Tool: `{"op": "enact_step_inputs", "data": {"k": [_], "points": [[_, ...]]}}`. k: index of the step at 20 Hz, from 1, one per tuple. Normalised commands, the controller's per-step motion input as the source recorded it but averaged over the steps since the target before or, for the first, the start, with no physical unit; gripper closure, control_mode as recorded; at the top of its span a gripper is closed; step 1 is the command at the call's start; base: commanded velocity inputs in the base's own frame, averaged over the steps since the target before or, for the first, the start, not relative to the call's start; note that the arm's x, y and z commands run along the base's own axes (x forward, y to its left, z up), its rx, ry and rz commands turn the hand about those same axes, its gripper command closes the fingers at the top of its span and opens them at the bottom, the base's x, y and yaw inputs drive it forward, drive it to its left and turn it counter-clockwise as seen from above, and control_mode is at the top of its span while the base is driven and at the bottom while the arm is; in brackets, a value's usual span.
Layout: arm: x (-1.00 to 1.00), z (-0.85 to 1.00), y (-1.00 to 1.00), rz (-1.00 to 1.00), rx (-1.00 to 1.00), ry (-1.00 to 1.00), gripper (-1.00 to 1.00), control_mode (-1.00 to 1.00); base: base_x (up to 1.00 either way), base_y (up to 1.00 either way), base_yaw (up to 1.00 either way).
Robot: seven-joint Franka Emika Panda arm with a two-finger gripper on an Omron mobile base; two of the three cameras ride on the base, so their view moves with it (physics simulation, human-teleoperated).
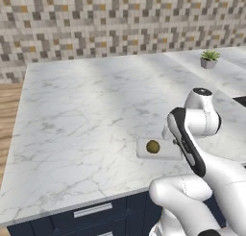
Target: Take the avocado and potato out of the freezer and place them in the tupperware container on the counter. Then put the tupperware containing the vegetables back in the freezer.
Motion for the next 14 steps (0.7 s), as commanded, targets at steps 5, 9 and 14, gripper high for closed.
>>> {"op": "enact_step_inputs", "data": {"k": [5,9,14], "points": [[0.19,-0.38,0.0,0.0,0.0,-0.03,1.0,-1.0,0.0,0.0,0.0],[0.53,-0.35,0.0,0.0,0.0,0.0,1.0,-1.0,0.0,0.0,0.0],[0.47,-0.32,0.0,0.0,0.0,-0.02,1.0,-1.0,0.0,0.0,0.0]]}}
